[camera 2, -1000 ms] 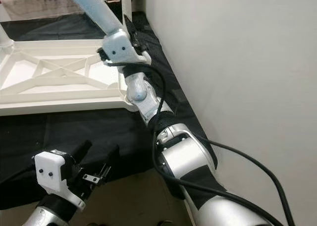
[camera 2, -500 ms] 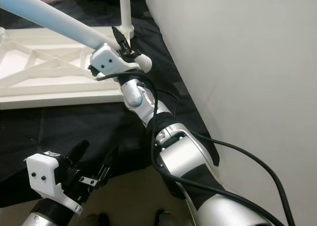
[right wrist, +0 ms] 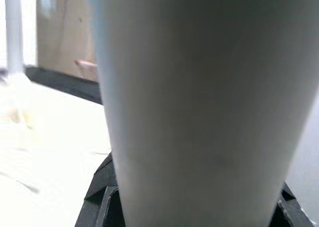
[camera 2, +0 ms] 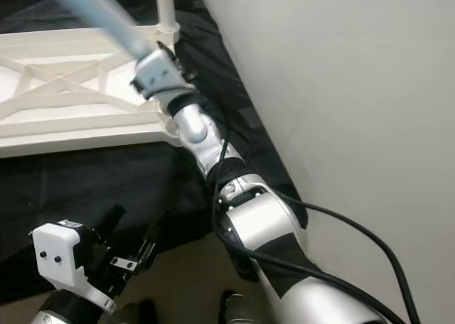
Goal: Building children table
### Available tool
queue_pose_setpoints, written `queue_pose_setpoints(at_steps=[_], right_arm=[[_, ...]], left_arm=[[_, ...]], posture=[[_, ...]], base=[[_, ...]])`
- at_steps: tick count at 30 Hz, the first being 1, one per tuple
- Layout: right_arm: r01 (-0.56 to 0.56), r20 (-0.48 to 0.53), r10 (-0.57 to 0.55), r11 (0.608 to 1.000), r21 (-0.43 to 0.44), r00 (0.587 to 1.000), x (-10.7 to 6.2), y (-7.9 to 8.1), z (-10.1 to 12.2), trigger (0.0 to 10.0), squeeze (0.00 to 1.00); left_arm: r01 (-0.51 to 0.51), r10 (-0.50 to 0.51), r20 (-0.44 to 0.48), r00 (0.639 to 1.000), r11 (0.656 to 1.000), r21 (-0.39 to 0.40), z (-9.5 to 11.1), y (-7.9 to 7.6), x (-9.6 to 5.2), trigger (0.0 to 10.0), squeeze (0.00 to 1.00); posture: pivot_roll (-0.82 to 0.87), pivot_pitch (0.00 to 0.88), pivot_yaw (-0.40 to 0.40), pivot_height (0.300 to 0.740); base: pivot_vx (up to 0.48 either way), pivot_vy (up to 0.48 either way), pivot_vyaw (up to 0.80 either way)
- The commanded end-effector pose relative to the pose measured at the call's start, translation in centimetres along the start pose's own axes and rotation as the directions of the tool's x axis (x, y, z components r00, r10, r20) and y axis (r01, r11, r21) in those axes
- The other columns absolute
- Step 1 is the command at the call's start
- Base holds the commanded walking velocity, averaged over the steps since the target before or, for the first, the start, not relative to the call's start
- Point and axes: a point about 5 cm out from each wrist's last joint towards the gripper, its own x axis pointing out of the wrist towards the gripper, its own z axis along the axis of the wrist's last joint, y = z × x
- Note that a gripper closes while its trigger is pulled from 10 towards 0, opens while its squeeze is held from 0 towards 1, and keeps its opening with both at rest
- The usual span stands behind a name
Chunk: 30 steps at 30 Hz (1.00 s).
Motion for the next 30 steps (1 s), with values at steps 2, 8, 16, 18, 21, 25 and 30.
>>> queue_pose_setpoints(at_steps=[2, 8, 16, 18, 21, 25, 30], right_arm=[[-0.124, -0.067, 0.137, 0.978, 0.167, 0.988, -0.5, 2.3, -1.6, 10.0, 0.00], [-0.273, 0.003, 0.288, 0.906, 0.323, 0.958, -0.6, 2.0, -0.8, 10.0, 0.00], [-0.520, 0.212, 0.487, 0.678, 0.520, 0.847, -2.3, 3.6, 3.3, 10.0, 0.00], [-0.537, 0.229, 0.502, 0.645, 0.543, 0.834, -2.7, 4.0, 3.8, 10.0, 0.00], [-0.584, 0.260, 0.544, 0.590, 0.558, 0.798, -3.8, 5.1, 4.4, 10.0, 0.00], [-0.520, 0.183, 0.505, 0.683, 0.512, 0.844, -4.1, 5.2, 2.8, 10.0, 0.00], [-0.270, 0.056, 0.279, 0.827, 0.493, 0.959, -2.7, 1.6, 1.8, 10.0, 0.00]], left_arm=[[-0.010, 0.011, -0.026, 1.000, 1.000, 0.007, -0.3, 0.2, -0.1, 10.0, 0.00], [-0.010, 0.011, -0.021, 1.000, 1.000, 0.013, -0.4, 0.5, 0.2, 10.0, 0.00], [-0.019, 0.019, -0.017, 1.000, 1.000, 0.017, -0.5, 0.8, 0.5, 10.0, 0.00], [-0.021, 0.021, -0.017, 1.000, 1.000, 0.018, -0.6, 0.8, 0.5, 10.0, 0.00], [-0.024, 0.025, -0.017, 1.000, 0.999, 0.022, -0.6, 1.0, 0.5, 10.0, 0.00], [-0.028, 0.028, -0.013, 1.000, 0.999, 0.027, -0.5, 1.1, 0.6, 10.0, 0.00], [-0.029, 0.029, 0.004, 1.000, 0.999, 0.040, -0.3, 1.1, 0.9, 10.0, 0.00]], posture=[[0.09, 0.310, -0.045, 0.740], [0.07, 0.299, -0.044, 0.740], [0.06, 0.291, -0.051, 0.740], [0.06, 0.291, -0.051, 0.740], [0.06, 0.286, -0.049, 0.740], [0.06, 0.286, -0.049, 0.740], [0.06, 0.270, -0.053, 0.740]], base=[[0.000, 0.000, 0.00], [0.000, 0.000, 0.00], [0.000, 0.000, 0.00], [0.000, 0.000, 0.00], [0.000, 0.000, 0.00], [0.000, 0.000, 0.00], [0.000, 0.000, 0.00]])
